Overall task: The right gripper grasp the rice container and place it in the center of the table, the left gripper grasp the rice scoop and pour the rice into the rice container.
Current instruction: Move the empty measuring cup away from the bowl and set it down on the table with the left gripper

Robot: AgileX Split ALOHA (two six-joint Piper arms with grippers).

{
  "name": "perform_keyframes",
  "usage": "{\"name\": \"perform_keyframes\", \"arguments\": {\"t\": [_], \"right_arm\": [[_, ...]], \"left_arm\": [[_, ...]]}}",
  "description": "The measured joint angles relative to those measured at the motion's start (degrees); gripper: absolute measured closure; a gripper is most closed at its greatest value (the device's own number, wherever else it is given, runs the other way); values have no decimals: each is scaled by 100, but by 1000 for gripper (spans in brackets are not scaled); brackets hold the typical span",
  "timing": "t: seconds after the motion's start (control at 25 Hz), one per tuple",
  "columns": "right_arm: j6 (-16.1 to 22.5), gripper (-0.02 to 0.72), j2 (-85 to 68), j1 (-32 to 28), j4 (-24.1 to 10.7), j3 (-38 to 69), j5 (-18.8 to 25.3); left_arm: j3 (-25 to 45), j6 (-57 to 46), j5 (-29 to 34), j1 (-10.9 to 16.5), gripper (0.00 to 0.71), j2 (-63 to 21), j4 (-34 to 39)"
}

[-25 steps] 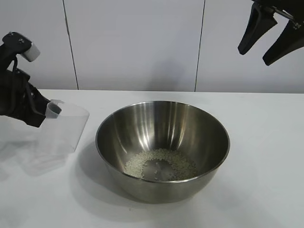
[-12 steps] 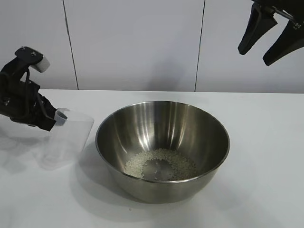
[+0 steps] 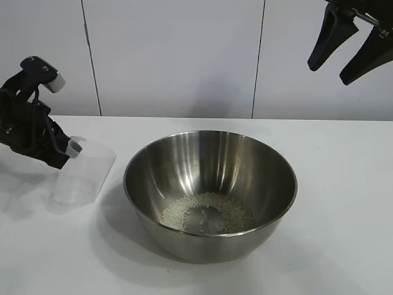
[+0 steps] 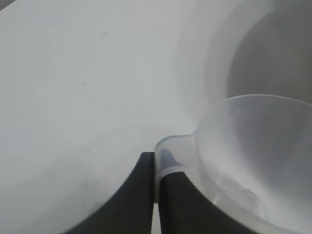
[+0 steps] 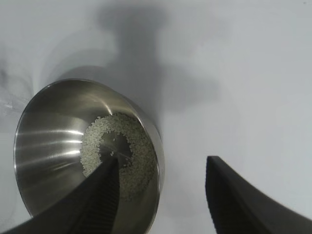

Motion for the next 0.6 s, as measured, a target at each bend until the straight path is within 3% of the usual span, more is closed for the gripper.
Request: {"name": "perform_keyframes", "arguments": {"t": [0.6], "right_arm": [[0,332,0,0,0,0,0]], "left_arm": [[-4,24,58,0,702,80,-54]]}}
